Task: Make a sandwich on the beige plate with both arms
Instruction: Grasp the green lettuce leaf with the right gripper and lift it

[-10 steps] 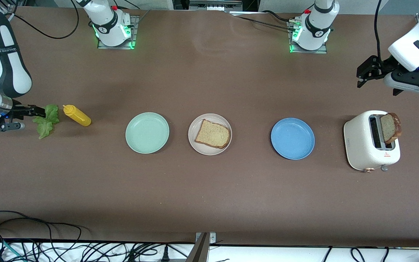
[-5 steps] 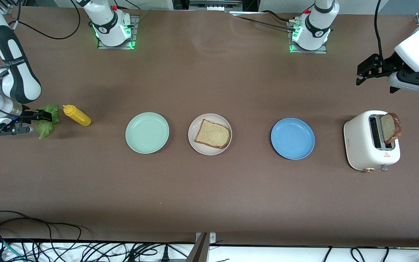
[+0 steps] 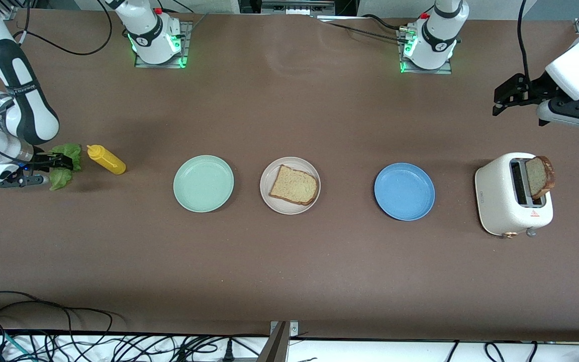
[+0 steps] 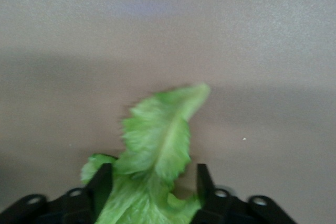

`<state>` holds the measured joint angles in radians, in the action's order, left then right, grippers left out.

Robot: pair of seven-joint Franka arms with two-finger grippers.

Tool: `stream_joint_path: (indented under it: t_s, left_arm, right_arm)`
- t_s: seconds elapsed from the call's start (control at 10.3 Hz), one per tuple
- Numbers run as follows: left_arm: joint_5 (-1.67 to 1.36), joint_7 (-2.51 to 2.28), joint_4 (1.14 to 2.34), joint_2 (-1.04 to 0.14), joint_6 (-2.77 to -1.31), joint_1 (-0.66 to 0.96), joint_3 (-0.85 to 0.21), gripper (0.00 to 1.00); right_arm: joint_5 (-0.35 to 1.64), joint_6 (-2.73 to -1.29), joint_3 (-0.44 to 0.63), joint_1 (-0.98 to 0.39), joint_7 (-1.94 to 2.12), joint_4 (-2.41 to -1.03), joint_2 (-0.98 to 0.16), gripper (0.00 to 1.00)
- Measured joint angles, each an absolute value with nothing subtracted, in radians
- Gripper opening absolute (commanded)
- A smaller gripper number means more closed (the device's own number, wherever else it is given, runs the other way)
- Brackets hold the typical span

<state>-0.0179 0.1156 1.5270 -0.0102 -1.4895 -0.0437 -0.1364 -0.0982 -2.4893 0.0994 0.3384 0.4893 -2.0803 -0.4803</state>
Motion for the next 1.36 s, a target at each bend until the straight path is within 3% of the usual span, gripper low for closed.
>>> stream_joint_path:
  t_s: [0.68,0.88,1.07,1.36]
  left_arm:
    - [-0.018,0.108,1.527,-0.009,-1.489,-0.052,-0.134,1.00]
    - [-0.018,0.107,1.527,-0.009,-1.489,-0.052,-0.134,1.00]
    - [-0.018,0.107,1.526,-0.009,-1.489,-0.052,-0.134,1.00]
    - [-0.018,0.107,1.526,-0.009,-1.489,-0.053,-0.133,1.00]
  right_arm:
    - [-0.098,-2.469,0.091,0.338,0.602,-1.992,-0.409,0.00]
    - [-0.098,-2.261,0.053,0.338,0.610,-1.885,-0.366,0.00]
    - [-0.091,-1.946,-0.012,0.336,0.592,-1.700,-0.344,0.00]
    - [-0.072,-1.546,-0.174,0.334,0.395,-1.466,-0.335,0.00]
